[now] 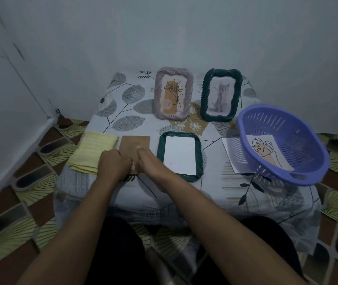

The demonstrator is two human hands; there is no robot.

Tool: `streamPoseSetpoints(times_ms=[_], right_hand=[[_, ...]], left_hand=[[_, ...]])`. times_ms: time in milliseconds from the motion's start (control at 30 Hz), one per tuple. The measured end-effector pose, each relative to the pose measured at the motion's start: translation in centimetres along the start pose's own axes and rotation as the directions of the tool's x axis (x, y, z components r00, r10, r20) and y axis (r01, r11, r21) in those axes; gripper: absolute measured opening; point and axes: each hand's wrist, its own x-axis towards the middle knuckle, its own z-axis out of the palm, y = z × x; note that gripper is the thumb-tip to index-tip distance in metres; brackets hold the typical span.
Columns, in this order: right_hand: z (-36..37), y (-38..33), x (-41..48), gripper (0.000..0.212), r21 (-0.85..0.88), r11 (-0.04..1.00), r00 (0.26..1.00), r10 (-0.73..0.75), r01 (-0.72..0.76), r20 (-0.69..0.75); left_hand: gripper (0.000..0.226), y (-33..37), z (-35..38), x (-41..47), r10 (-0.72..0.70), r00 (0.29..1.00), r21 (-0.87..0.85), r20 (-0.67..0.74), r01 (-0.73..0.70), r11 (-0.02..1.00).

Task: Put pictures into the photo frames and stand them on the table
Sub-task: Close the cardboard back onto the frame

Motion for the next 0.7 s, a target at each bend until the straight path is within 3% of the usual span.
streamPoseSetpoints(times_ms=[100, 200, 300, 467, 633, 700], right_hand=[[0.9, -0.2, 1.0, 0.095, 0.047, 0.997, 0.998, 0.055, -0.054, -0.021], [1.3, 1.4, 3.6, 0.092, 0.112, 0.991, 0.995, 0.079, -0.072, -0.060], [1.4, 2.0, 4.2, 0.075, 0.135, 0.988, 0.993, 0.090, -0.080, -0.076], [2.3, 4.2, 6.4, 0.109, 0.203, 0.978, 0.993, 0.069, -0.048, -0.097], [0.9, 0.5, 2.0, 0.096, 0.242, 0.969, 0.994, 0.066, -0.044, -0.084], [0.7, -0.1, 1.4, 0.082, 0.245, 0.968, 0.995, 0.078, -0.059, -0.068]], left_hand=[[0.028, 0.4, 0.0, -0.4, -0.001, 1.000, -0.036, -0.025, 0.000, 0.999], [0.024, 1.0, 0.4, -0.6, -0.021, 1.000, -0.112, -0.020, 0.019, 0.994], [0.041, 1.1, 0.5, -0.9, -0.067, 0.997, -0.044, -0.027, 0.066, 0.997], [0.038, 0.3, 0.2, -0.8, -0.030, 0.999, 0.082, -0.017, 0.032, 0.996], [0.043, 1.0, -0.5, -0.9, -0.089, 0.996, -0.076, -0.007, 0.088, 0.993], [0.042, 1.1, -0.7, -0.9, -0.115, 0.993, -0.116, -0.004, 0.114, 0.987]])
